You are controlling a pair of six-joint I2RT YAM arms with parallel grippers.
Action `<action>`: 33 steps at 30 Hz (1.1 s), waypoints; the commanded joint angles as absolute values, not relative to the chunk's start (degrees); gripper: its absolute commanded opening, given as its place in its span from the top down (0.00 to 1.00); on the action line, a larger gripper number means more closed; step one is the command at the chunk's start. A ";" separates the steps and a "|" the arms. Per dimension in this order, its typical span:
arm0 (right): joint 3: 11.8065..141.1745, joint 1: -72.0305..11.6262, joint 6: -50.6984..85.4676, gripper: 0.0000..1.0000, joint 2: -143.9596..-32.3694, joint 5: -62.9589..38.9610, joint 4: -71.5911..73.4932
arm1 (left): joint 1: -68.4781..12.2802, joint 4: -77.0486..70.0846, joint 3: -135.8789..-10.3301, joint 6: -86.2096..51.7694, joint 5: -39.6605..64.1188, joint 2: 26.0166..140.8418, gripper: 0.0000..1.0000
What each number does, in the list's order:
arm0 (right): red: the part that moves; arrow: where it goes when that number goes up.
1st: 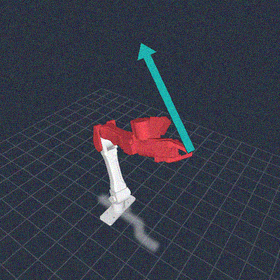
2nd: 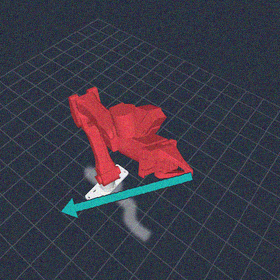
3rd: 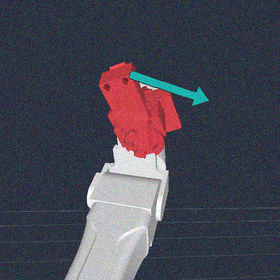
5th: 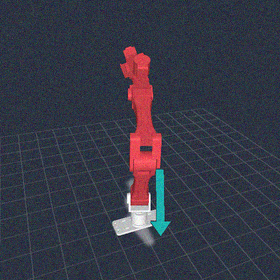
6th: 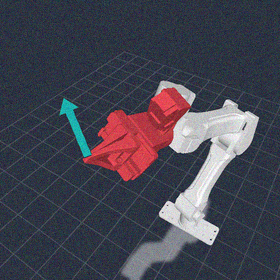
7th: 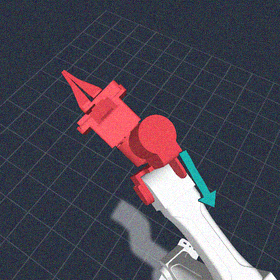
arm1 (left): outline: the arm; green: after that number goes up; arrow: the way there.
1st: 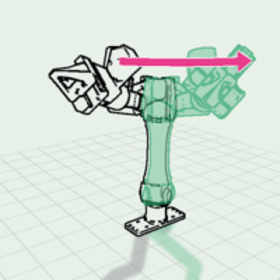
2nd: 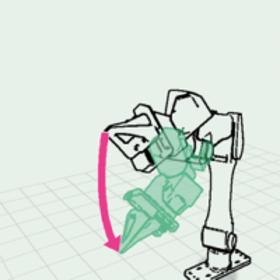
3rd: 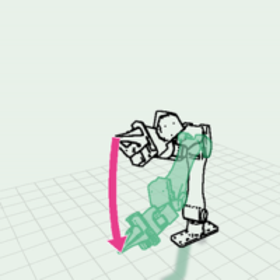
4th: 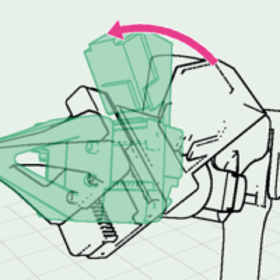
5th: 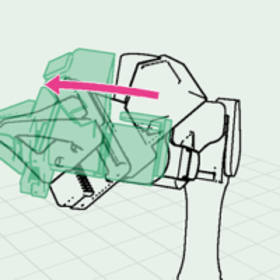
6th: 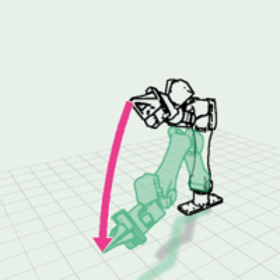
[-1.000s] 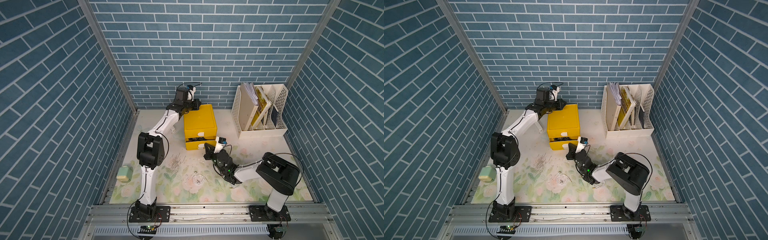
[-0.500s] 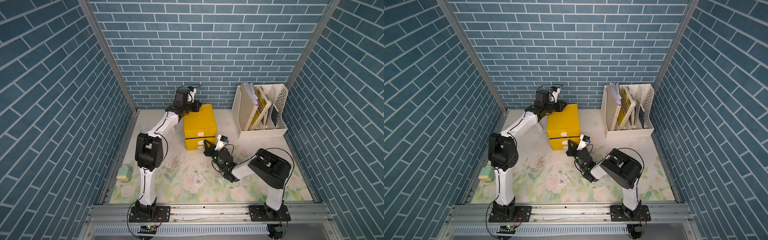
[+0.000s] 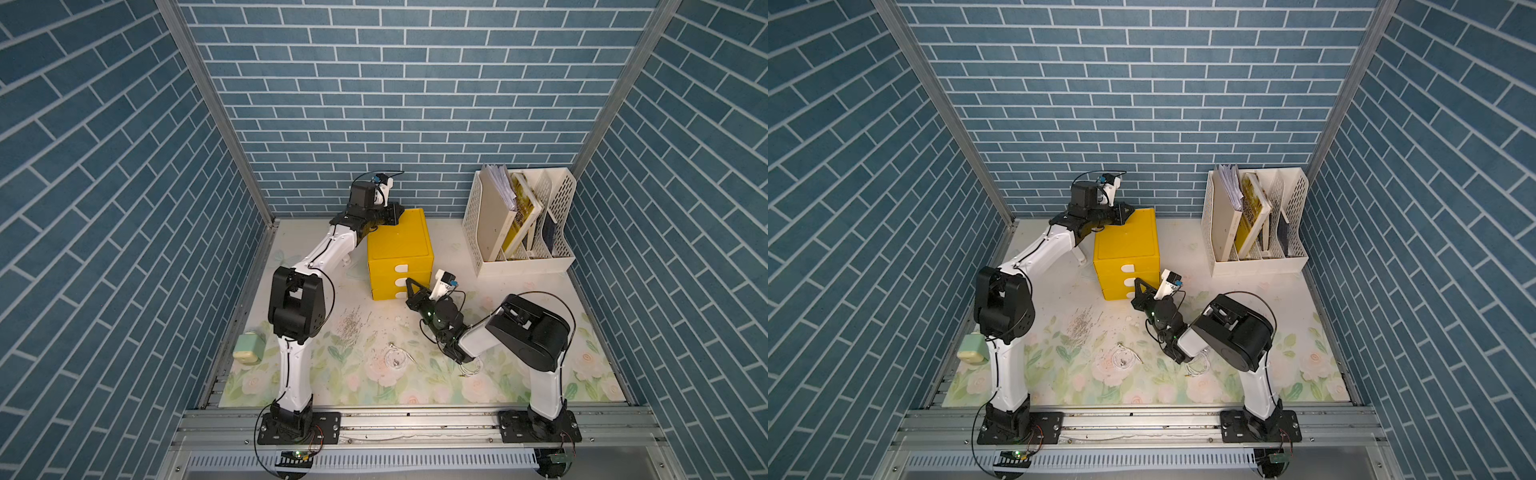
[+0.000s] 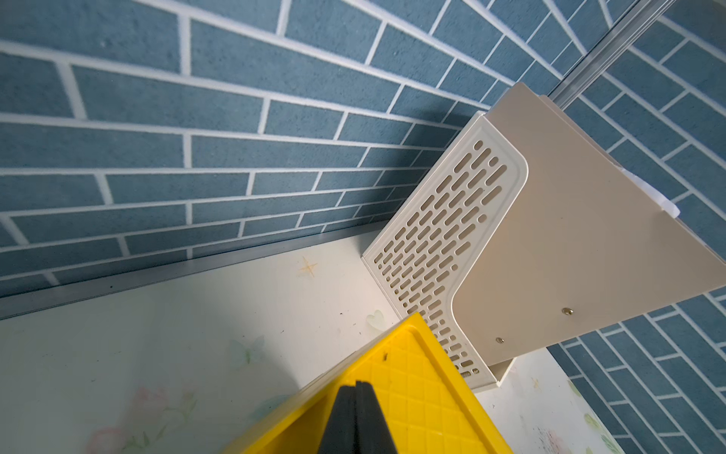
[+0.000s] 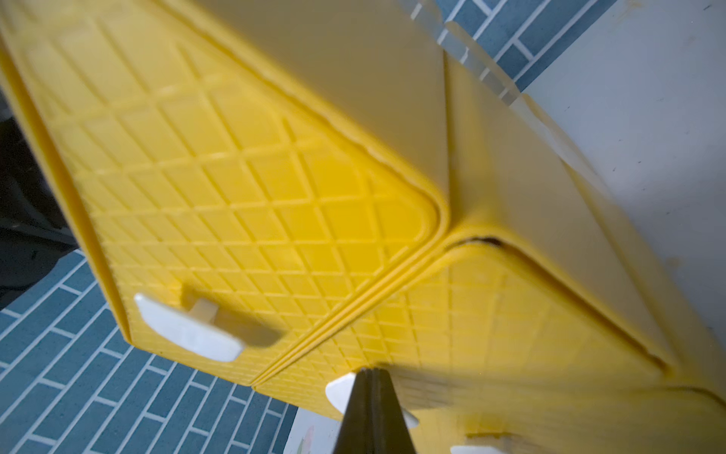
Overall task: Place the wired earphones into the drawer by color
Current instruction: Close the drawer in the storage box.
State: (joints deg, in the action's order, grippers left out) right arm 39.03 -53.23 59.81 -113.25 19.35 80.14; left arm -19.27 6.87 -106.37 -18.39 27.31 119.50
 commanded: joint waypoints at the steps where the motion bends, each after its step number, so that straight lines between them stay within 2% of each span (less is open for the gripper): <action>1: 40.08 -52.99 62.37 1.00 -113.99 22.78 78.84 | -19.25 18.55 -101.97 -19.64 27.77 122.83 0.91; 14: 33.29 -53.52 66.66 1.00 -111.80 18.24 82.27 | -19.11 19.34 -101.93 -19.97 26.68 121.87 0.88; 15: 32.18 -53.94 67.57 0.97 -111.71 18.34 82.84 | -19.07 19.34 -101.95 -20.03 26.63 121.82 0.87; 21: 29.96 -56.64 71.85 0.52 -114.63 17.74 87.96 | -19.00 19.32 -101.77 -20.59 26.04 121.64 0.81; 22: 30.19 -56.84 72.76 0.48 -115.61 17.59 88.85 | -18.98 19.33 -101.77 -20.66 26.02 121.56 0.80; 25: 31.45 -57.45 76.01 0.42 -118.79 17.71 91.81 | -18.93 19.34 -101.56 -20.78 25.95 121.47 0.77; 33: 34.49 -58.45 84.07 0.44 -127.08 19.76 96.41 | -18.79 19.42 -101.27 -20.57 26.02 121.31 0.77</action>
